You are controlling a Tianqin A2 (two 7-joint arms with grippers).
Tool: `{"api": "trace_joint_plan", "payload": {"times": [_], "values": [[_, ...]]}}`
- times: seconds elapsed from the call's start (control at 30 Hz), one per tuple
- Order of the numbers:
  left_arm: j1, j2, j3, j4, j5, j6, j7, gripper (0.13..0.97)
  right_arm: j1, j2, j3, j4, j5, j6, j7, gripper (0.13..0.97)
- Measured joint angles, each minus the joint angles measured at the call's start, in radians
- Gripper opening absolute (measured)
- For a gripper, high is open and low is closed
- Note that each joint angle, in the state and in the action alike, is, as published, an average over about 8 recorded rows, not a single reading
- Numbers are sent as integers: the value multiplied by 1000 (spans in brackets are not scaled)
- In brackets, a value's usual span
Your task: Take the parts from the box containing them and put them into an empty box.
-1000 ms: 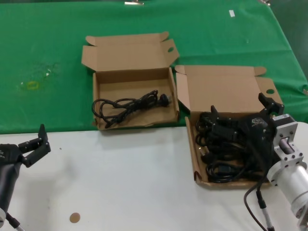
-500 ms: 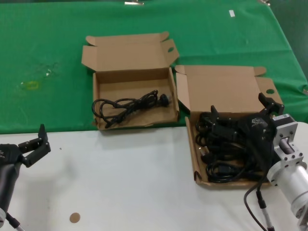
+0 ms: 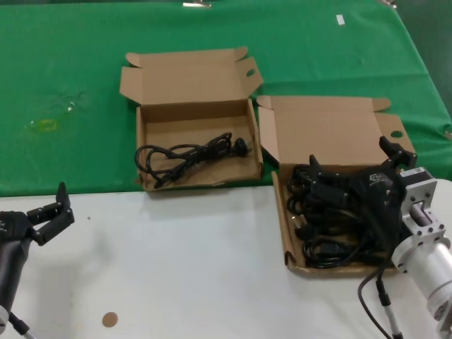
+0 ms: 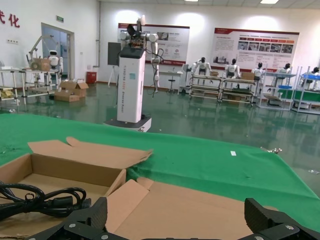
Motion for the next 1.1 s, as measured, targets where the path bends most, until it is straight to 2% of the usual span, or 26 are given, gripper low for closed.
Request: {"api": "trace_joint_plan", "payload": {"times": [1.1], "values": [[0, 0, 0, 0, 0, 0, 0, 966, 0, 0, 0, 0, 0, 0, 0, 966]]}}
